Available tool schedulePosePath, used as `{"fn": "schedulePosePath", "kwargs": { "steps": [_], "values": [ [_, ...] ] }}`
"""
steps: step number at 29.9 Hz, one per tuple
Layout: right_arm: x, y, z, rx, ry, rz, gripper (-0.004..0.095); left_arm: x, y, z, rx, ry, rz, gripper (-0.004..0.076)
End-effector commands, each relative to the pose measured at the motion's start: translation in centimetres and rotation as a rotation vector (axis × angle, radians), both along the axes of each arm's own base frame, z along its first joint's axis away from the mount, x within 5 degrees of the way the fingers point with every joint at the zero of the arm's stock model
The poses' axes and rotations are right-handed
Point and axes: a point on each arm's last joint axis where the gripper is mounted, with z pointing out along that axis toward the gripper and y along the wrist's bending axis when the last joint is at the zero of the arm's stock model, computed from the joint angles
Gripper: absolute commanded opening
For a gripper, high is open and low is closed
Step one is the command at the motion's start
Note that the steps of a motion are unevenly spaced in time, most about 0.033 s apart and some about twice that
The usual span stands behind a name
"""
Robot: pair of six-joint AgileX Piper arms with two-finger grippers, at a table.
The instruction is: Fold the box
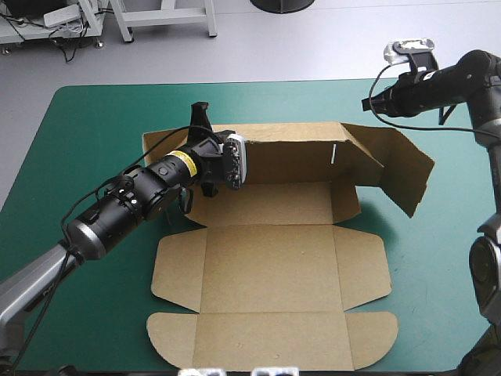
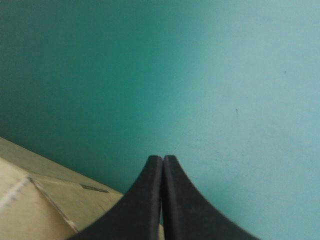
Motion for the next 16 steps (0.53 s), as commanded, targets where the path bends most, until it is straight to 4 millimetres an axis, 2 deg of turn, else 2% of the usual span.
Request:
{"fn": "schedulePosePath", "kwargs": {
  "steps": [1,7,16],
  "values": [
    [-0.2,0.3,1.4,0.059,-0.042,0.012,-0.0020,-0.3,1.0,3.1,-0.086,-0.127,0.005,-0.0009],
    [-0.1,0.7,-0.4,0.068,0.090,0.093,-0.0020,0.6,2.0,3.0,-0.072,-0.144,0.036,-0.0009],
    [-0.4,1.8,-0.3,0.163,0.099,0.143,-0.0020,2.0,2.2,1.8,-0.058,-0.135,0.054,-0.0009]
  ]
}}
